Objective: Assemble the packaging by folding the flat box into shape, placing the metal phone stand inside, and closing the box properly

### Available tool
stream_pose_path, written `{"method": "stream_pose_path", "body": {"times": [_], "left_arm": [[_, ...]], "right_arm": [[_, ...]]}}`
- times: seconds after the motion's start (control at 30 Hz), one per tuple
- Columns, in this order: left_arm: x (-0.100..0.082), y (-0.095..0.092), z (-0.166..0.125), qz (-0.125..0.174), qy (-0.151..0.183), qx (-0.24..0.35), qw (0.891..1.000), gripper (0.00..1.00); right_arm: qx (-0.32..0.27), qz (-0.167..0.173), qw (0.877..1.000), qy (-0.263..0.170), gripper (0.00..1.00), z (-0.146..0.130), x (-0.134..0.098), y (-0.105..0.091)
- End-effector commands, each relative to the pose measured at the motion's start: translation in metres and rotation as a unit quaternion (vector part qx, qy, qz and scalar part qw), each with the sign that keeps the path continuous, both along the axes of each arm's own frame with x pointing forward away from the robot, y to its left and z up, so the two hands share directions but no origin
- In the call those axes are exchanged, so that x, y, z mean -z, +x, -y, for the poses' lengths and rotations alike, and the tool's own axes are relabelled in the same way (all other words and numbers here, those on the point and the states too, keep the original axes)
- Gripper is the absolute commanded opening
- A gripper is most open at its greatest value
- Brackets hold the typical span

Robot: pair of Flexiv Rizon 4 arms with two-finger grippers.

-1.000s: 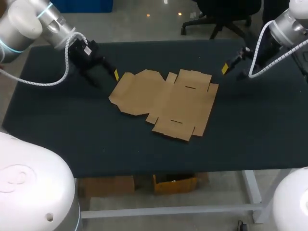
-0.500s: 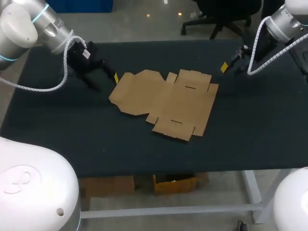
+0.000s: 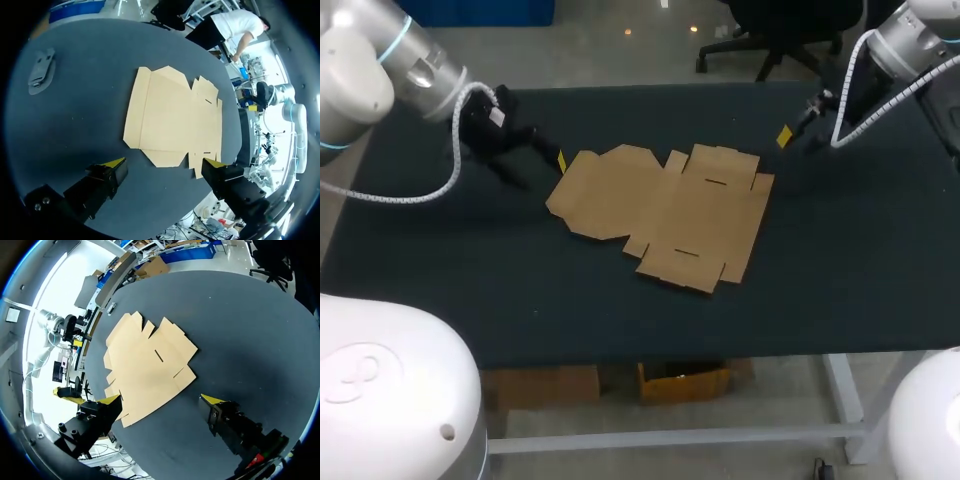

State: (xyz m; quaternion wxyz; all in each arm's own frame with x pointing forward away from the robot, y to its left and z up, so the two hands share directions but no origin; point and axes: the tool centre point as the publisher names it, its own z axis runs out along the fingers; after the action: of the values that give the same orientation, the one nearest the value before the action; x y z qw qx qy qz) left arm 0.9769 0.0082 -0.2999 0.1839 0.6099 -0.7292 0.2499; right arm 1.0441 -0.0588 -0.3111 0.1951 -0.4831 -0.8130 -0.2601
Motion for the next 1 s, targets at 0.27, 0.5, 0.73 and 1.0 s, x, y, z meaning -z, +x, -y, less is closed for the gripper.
{"method": "stream_pose_path", "body": {"times": [0.27, 0.5, 0.73, 1.0], "left_arm": [[-0.006, -0.003, 0.016, 0.022, 0.0, 0.034, 0.999, 1.0], [-0.011, -0.005, 0.016, 0.023, 0.005, 0.033, 0.999, 1.0], [-0.013, -0.009, 0.015, 0.027, 0.011, 0.03, 0.999, 1.0], [-0.013, -0.011, 0.012, 0.027, 0.013, 0.026, 0.999, 1.0]], "right_arm": [[-0.061, -0.027, 0.998, 0.004, 1.0, -0.013, 0.019, 0.053], [-0.099, -0.06, 0.993, 0.004, 1.0, -0.019, 0.036, 0.081], [-0.121, -0.069, 0.99, 0.005, 1.0, -0.032, 0.04, 0.102], [-0.146, -0.093, 0.985, -0.016, 0.71, -0.041, 0.047, 0.122]]}}
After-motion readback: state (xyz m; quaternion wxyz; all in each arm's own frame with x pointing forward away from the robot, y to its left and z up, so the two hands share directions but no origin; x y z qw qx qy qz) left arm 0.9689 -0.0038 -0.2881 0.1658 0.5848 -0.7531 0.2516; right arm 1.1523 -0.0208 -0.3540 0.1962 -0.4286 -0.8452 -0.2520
